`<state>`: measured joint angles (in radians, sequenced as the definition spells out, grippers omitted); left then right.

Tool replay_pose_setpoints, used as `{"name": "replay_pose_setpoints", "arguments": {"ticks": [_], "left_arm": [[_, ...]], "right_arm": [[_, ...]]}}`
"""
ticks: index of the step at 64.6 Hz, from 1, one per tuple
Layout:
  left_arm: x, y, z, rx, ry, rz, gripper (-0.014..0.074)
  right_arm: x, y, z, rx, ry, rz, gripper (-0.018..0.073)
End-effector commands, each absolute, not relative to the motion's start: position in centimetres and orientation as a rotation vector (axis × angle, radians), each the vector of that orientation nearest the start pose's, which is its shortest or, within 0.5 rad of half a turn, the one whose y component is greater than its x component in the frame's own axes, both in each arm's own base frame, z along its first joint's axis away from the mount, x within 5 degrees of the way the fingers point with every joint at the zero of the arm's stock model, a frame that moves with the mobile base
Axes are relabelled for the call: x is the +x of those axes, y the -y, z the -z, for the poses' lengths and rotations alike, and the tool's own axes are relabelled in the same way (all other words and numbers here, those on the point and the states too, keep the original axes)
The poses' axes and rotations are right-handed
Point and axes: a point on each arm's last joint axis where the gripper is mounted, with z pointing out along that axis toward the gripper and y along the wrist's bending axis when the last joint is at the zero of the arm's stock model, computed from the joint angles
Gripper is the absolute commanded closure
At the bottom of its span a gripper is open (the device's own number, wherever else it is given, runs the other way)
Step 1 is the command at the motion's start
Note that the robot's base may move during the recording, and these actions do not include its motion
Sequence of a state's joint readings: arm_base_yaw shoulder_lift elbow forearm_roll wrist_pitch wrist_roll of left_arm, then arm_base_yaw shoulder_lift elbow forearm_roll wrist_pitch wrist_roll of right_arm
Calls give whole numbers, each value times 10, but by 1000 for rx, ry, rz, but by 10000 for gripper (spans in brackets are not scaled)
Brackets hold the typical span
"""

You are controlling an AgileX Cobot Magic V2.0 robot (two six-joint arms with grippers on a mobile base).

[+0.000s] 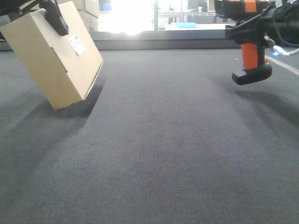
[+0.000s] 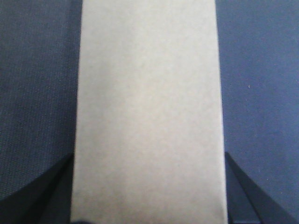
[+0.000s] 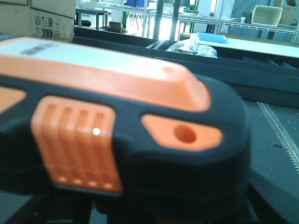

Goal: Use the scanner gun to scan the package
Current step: 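Lift the scanner gun and aim it at the box label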

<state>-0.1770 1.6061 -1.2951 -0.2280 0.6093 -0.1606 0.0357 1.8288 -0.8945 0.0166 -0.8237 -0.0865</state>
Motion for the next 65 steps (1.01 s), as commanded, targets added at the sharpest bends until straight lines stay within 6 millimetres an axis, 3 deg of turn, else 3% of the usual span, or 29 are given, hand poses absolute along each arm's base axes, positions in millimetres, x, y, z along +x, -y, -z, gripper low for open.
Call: {"name": "replay_pose_setpoints", "arguments": {"ticks": [1,29,51,65], "left_arm": [[350,76,-311,-154,-2385,416,436],[350,76,-311,-154,-2385,416,436],[349,76,-309,-153,-2402,415,436],[349,76,-309,-153,-2402,415,436]], "right_arm": [[385,-12,-224,-90,-1521,54,326],[386,-11,-217,-263,-1573,222,326],[386,-11,-218,-263,-1569,223,326],[385,-26,-217,-292,-1565,193,326]]}}
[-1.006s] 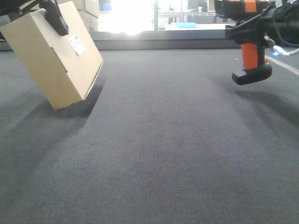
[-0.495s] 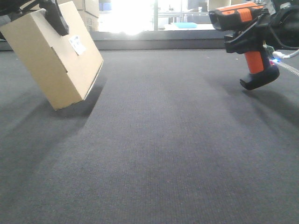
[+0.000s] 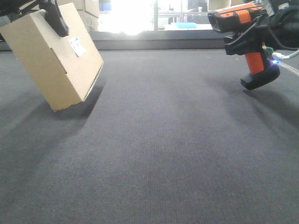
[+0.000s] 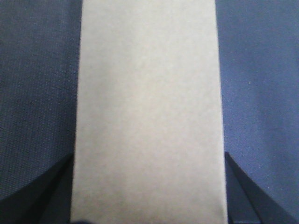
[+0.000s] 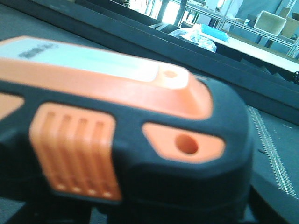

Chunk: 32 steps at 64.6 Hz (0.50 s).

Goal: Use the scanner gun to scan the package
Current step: 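Lift the scanner gun and aim it at the box label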

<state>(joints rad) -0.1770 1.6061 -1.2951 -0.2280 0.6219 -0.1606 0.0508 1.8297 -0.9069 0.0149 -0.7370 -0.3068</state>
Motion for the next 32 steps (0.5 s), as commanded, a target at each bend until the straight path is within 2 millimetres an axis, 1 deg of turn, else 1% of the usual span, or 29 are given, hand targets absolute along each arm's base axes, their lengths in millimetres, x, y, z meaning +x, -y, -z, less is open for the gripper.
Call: {"name": "replay_pose_setpoints", "arguments": {"ticks": [1,10,27,32], "left_arm": [[349,76,-309,-153,-2402,415,436],[349,77,-310,-158,-2401,423,436],[349,77,-310,-170,-2399,441,436],[349,78,-310,-172,-2399,443,436]], "right_arm": [[385,-27,-217,-291,-1565,192,326],[384,-37,-217,-285,-1566,167,326],[384,-43,-216,-236,-1585,148,326],[384,-42,-216,-207,-1591,147,326]]}}
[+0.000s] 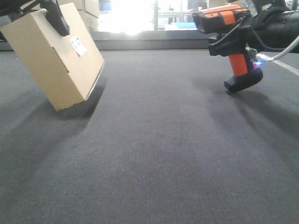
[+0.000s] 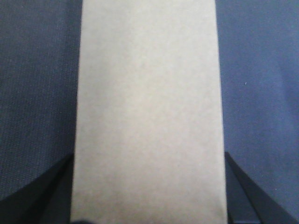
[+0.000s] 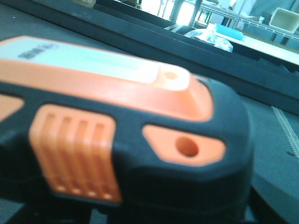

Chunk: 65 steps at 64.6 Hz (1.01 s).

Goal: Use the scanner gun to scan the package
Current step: 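Lift the scanner gun and aim it at the box label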

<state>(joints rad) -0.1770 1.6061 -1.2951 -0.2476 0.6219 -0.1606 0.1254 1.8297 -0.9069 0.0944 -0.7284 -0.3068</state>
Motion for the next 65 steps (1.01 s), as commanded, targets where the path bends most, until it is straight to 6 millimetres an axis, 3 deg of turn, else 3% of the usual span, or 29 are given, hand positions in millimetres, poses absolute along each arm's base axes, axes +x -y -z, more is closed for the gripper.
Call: {"name": "replay_pose_setpoints", "arguments": {"ticks": [1,31,65], "left_arm": [[349,78,-310,-172,-2399,443,436],[349,78,-310,-172,-2399,443,436],[350,78,-310,-172,-2394,444,436]], "right_arm": [[384,-41,-216,-202,-1592,147,326],[384,-40,-216,-184,-1593,148,326],[373,-34,-253,-59,-1516,108,326]]}}
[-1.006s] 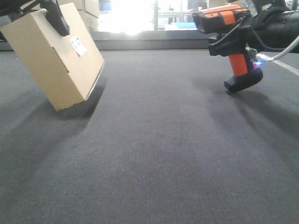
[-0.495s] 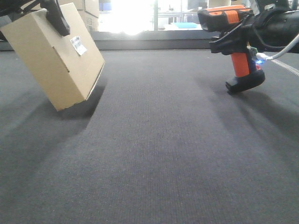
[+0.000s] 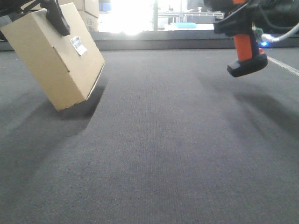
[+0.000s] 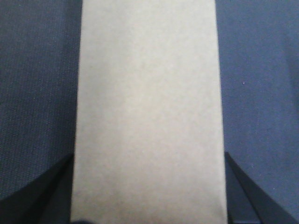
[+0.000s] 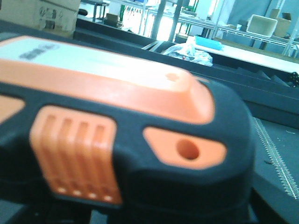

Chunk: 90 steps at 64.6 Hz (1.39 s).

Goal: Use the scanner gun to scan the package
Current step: 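Lift the scanner gun and aim it at the box label, then lower the scanner gun back onto the table and release it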

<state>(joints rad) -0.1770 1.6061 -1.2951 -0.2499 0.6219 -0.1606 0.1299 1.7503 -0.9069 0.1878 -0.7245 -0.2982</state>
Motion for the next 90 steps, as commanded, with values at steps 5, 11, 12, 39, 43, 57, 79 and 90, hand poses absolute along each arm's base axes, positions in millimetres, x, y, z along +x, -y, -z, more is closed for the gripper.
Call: {"name": "replay_pose_setpoints", "arguments": {"ticks": [5,11,12,39,43,57,79,90], "left_arm": [[350,77,-310,-172,-2392,444,436],[350,77,-311,-173,-2389,444,436],[350,77,-311,-173,-2389,444,436],[351,77,-312,-175,-2369,444,436],[351,77,-312,-175,-2369,444,436],[351,77,-312,-174,-2371,444,436],[351,77,-311,-174,-2375,444,436],[351,77,-311,-174,-2375,444,436]], "right_arm": [[373,-32,-253,-18,-1517,75,326],[372,-32,-250,2,-1524,53,326],[371,-32,-250,1,-1527,54,326],[333,2,-223,103,-1523,2,326],[332,5,-222,93,-1515,-26,326],[333,7,-217,71,-1528,-110,326],[334,4,-206,44,-1534,-140,326],[333,7,-206,88,-1533,-131,326]]}}
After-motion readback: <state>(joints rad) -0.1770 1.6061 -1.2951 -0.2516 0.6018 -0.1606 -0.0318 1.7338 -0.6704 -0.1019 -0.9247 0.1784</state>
